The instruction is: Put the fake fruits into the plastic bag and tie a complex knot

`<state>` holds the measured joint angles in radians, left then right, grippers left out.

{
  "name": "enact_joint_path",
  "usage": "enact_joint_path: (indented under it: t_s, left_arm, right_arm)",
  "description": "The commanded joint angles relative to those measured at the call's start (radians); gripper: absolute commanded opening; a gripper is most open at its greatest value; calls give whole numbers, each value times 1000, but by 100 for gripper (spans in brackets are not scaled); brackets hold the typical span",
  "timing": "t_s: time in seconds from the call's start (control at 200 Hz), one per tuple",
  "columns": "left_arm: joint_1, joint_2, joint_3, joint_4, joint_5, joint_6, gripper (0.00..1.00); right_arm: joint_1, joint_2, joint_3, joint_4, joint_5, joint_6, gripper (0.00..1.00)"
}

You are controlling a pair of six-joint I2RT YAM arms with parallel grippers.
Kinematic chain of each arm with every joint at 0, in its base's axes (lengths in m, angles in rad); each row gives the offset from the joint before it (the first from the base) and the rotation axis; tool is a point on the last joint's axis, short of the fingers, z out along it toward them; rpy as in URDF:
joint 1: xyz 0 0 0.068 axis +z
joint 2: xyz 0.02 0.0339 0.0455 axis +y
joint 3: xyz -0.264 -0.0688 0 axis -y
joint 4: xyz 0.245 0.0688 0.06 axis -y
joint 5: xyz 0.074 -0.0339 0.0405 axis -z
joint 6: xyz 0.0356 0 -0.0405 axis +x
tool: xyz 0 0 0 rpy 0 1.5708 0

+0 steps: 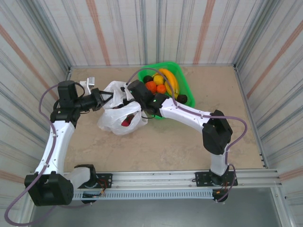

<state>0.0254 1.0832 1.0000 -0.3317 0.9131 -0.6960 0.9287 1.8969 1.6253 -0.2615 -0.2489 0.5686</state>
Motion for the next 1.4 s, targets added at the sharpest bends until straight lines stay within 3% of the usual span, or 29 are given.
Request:
enact_joint_path:
  t_s: [0.0,0.736,0.997,1.398]
  left_arm:
    - [6,2,9,21,6,0,0]
    - [6,0,6,9,-1,12,0]
    - [6,-2,6,3,-3,14,0]
    - [5,1,2,2,-11,11,0]
  right_arm:
    - [-7,-5,18,-10,27,-1,79]
    - [-20,-102,-64,-26,65,-2,79]
    - [-65,-208,-128,-39,90,-10,79]
    - [-147,-335,-105,-195,80,-90,79]
